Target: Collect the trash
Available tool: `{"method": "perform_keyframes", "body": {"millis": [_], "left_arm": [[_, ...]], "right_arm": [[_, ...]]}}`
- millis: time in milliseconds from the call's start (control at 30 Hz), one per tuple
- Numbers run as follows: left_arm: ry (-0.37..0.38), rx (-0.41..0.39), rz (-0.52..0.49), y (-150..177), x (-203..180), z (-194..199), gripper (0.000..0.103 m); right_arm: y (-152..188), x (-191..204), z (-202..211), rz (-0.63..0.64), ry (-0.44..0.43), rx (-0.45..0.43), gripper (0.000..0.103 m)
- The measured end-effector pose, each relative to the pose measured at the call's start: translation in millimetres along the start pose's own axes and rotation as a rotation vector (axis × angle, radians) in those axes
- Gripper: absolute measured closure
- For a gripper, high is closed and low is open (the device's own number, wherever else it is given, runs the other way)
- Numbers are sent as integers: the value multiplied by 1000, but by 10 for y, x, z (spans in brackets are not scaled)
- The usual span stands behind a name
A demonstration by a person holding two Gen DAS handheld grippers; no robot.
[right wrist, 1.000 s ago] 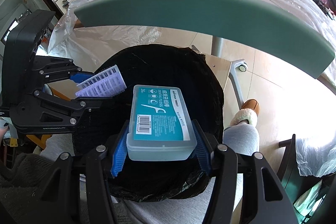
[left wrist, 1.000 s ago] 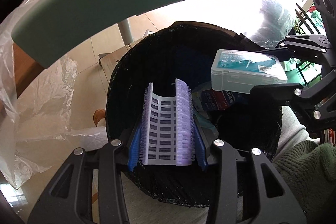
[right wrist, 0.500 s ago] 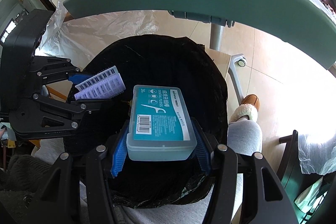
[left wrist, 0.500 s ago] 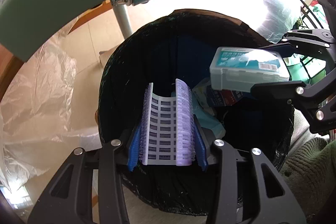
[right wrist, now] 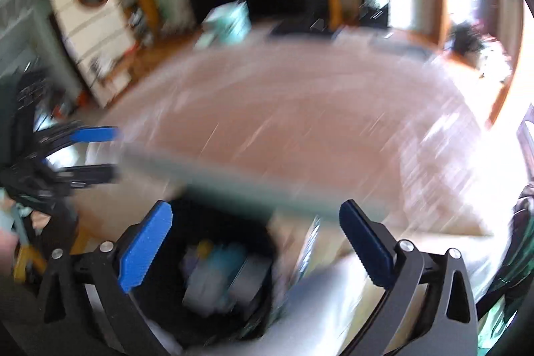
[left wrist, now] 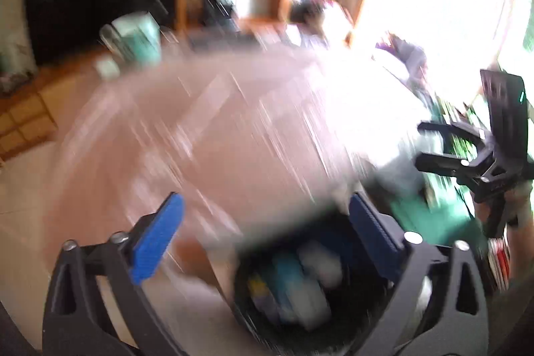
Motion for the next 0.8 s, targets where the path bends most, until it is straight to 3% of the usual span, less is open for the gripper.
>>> {"method": "perform_keyframes", "body": {"millis": [100, 200, 367, 567, 800], "left_arm": [[-87, -36, 85, -510, 439, -224, 2], [-166, -5, 156, -805, 881, -660, 2], [-278, 54, 242, -986, 1445, -1275, 2], [-331, 97, 281, -1058, 1718, -1677, 2], [-393, 128, 258, -1046, 1800, -1895, 2]], "right_arm": [[-478, -594, -299, -64, 90, -11, 4], [-768, -1149, -672, -106, 181, 14, 4], [-882, -1871, -1244, -197, 258, 82, 4], [-875, -2180, -1627, -196, 309, 144, 4], [-797, -2150, -1641, -171, 357, 160, 4]]}}
Point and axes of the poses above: each gripper's, at about its wrist camera, not at the fingertips, and z roughly against the way its jaws point, x to its left, y to its underside, the point moved 9 cm from there along -z, roughly the way its jaws point, and after that the axes turned 4 degrees about z, right-handed, at the moved point
